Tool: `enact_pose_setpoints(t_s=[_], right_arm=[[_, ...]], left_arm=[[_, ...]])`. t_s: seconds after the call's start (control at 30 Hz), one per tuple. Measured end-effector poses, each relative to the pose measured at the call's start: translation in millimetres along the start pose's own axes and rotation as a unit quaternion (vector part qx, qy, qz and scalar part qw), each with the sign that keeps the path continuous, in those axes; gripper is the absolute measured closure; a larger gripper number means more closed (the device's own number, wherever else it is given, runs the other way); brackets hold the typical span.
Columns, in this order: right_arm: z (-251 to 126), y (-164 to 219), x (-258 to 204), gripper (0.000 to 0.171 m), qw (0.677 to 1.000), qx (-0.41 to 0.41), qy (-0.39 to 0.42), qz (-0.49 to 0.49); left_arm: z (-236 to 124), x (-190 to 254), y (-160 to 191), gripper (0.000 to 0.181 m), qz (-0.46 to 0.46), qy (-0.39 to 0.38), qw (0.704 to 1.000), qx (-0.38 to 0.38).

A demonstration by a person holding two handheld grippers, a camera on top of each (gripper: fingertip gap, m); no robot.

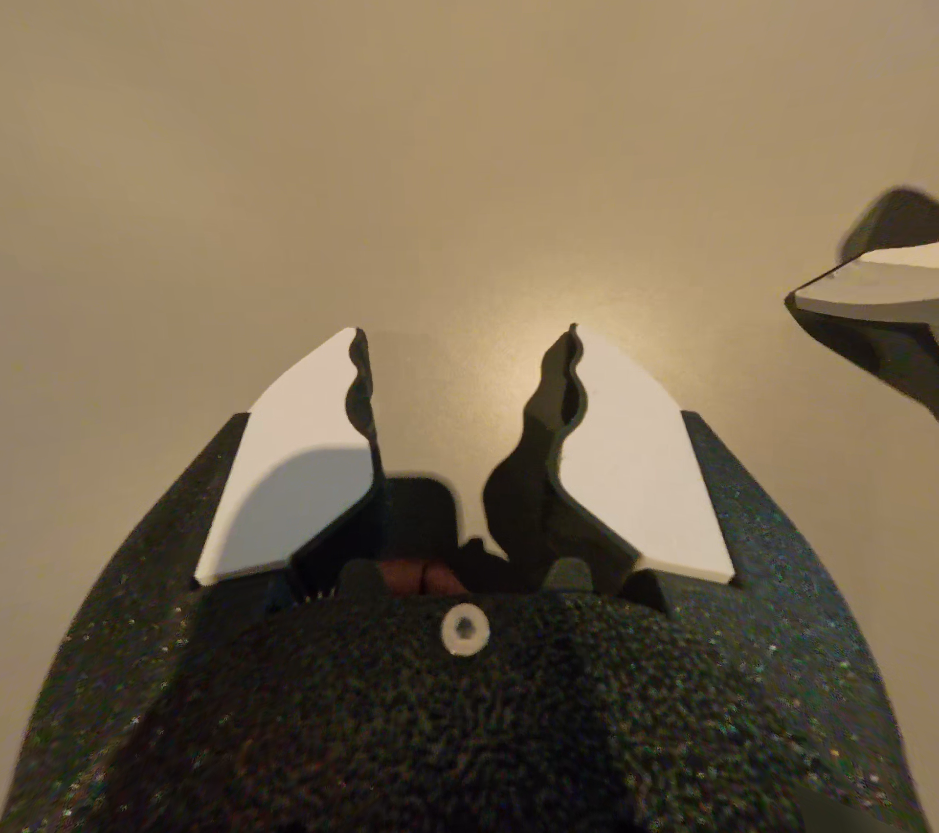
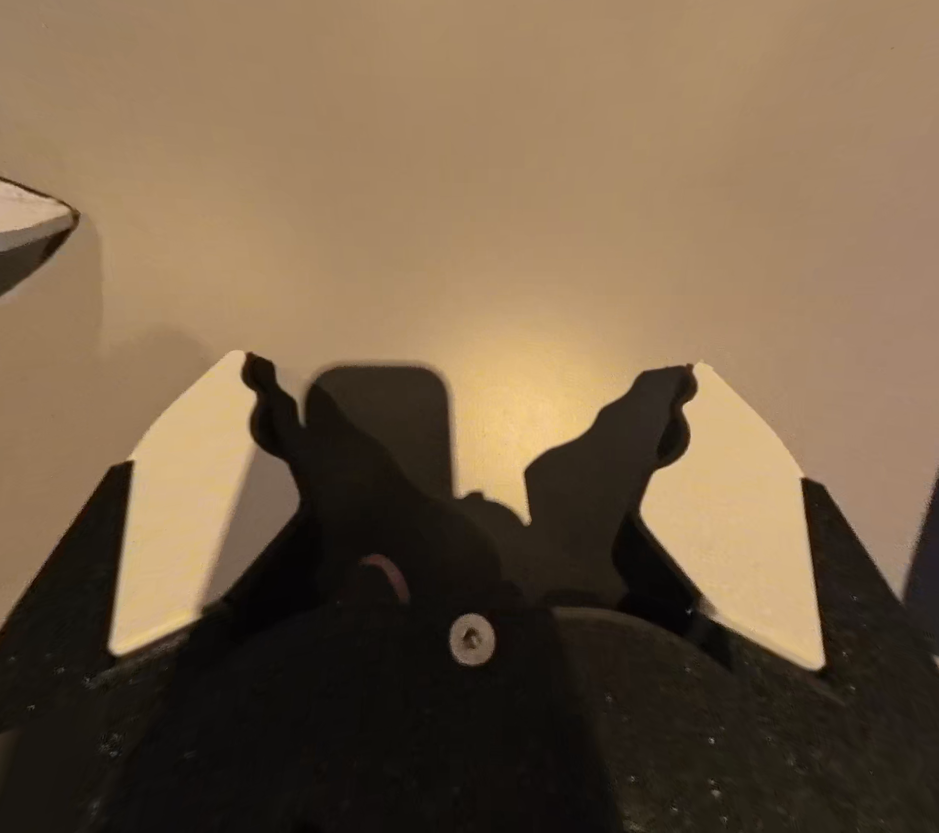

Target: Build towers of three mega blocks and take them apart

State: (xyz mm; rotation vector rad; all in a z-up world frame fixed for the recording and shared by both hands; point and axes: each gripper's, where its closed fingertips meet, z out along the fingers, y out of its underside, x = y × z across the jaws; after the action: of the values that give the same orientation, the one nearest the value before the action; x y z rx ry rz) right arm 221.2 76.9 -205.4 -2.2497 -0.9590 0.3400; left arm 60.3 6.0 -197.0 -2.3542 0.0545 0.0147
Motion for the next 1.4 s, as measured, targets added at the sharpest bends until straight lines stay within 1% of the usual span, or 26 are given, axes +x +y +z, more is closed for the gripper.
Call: enact_pose_setpoints(t_s=[0.4,1.4], right_arm=[[0.5,0.1,-4.5,0.024,1.000,0.000,-0.005,-0.003],[1.5,-0.6,-4.1,0.024,1.000,0.002,-0.004,-0.001]], left_arm=[[0.2,1.6,0.1,0.108,0.005,0.005,1.000,0.000],[-1.6,2.2,-1.5,0.110,0.016,-0.003,1.000,0.007]])
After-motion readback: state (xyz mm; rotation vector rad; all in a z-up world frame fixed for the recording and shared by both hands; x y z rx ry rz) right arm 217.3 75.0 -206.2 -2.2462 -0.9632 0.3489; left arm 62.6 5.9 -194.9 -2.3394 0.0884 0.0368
